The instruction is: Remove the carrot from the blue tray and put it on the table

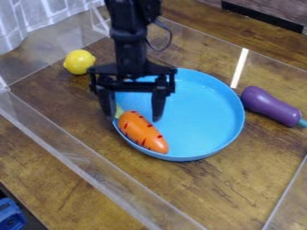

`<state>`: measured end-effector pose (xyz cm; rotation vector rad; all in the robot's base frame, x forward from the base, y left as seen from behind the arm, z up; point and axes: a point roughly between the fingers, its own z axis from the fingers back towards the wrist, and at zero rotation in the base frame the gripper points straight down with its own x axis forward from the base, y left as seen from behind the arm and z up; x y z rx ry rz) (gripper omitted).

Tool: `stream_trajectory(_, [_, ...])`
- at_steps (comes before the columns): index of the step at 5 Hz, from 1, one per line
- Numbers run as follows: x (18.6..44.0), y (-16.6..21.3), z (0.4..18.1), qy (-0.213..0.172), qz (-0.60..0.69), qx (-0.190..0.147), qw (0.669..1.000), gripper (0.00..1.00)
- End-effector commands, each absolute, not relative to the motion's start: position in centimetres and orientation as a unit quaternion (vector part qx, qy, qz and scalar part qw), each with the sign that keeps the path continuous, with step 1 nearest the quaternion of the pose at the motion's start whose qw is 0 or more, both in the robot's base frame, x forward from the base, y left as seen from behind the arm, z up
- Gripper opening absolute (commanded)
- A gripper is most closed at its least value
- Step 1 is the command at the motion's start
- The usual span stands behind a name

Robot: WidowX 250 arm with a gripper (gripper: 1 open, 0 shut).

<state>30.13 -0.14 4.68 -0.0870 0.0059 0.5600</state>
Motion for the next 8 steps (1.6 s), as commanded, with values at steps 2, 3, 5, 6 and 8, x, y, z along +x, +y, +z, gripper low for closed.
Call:
stream_trajectory(2, [30.1, -0.8, 2.9, -0.022, 0.243, -0.046, 0.969, 1.00])
stream_trajectory(3, [29.8, -0.8, 2.5, -0.022, 0.226, -0.046, 0.973, 1.00])
stream_trajectory(5, [29.3, -0.4, 2.1, -0.024, 0.225, -0.043, 0.973, 1.00])
stream_trajectory(6, [28.9, -1.3, 2.4, -0.025, 0.216, -0.041, 0.975, 1.00])
stream_trajectory(8, [29.2, -1.3, 2.5, -0.026, 0.184, -0.039, 0.982, 1.00])
